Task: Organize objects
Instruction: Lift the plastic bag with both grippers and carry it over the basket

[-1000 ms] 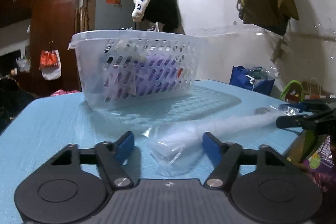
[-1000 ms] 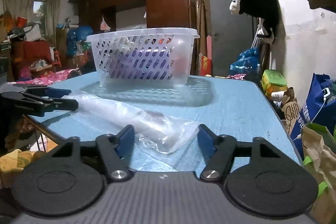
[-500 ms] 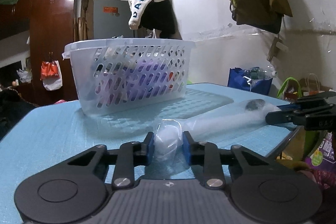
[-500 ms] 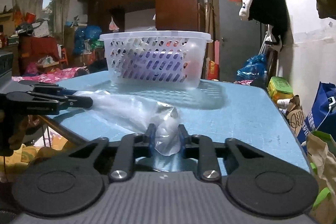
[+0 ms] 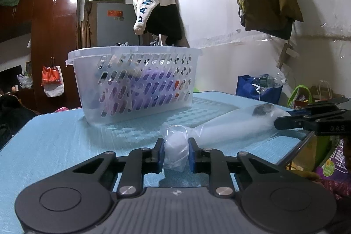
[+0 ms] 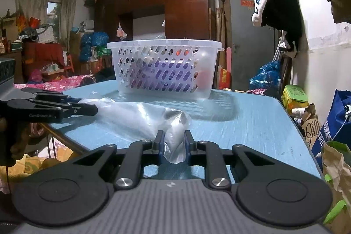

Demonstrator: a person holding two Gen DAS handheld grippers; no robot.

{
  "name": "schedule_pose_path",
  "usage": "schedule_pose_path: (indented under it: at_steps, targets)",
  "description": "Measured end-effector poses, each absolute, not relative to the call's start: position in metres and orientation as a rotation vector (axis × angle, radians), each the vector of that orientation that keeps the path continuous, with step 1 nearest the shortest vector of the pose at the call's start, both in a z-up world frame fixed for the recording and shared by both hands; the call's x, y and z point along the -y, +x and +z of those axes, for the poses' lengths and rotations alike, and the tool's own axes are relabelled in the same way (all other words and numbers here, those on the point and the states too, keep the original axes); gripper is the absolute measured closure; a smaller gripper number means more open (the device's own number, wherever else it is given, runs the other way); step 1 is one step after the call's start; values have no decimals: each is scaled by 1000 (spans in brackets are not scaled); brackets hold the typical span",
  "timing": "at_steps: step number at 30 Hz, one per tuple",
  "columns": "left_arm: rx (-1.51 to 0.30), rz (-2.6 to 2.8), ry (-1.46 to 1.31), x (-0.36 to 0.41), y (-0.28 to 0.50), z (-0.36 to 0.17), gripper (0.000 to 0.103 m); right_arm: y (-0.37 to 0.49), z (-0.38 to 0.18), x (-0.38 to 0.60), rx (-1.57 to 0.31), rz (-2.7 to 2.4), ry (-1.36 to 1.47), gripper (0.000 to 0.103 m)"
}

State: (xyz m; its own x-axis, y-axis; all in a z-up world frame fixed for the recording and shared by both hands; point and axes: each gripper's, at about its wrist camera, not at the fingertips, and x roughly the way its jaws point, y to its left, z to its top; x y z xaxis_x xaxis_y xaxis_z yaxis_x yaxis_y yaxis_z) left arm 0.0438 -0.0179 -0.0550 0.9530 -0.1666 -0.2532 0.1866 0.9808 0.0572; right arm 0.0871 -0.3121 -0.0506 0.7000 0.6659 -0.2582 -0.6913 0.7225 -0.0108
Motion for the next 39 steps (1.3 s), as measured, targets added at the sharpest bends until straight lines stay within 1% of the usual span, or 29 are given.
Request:
schedule_pose_path:
  at_steps: [6, 11, 15, 19, 24, 27, 32, 39]
  targets:
    - [-223, -166, 77, 14, 41, -44, 78, 86, -36, 307, -209, 769, -121, 83]
    - [-160, -148, 91, 11, 40, -15, 78, 94, -2, 301, -138, 775, -146, 83]
    - [-97, -128, 118, 6, 49, 25, 78, 118, 38, 288, -89, 789, -163, 83]
    - [-35, -94, 140, -5, 74, 77, 78, 156, 84, 269, -77, 809, -138, 83]
    - [-75, -34, 139, -21, 132, 124, 77, 207, 118, 233, -120, 811, -119, 83]
    - [-115, -6, 132, -31, 167, 133, 77, 233, 116, 213, -171, 812, -123, 83]
    - [-224, 34, 112, -47, 218, 125, 77, 266, 98, 183, -261, 786, -156, 83]
    - [-280, 59, 78, -62, 245, 115, 77, 280, 85, 178, -313, 773, -135, 83]
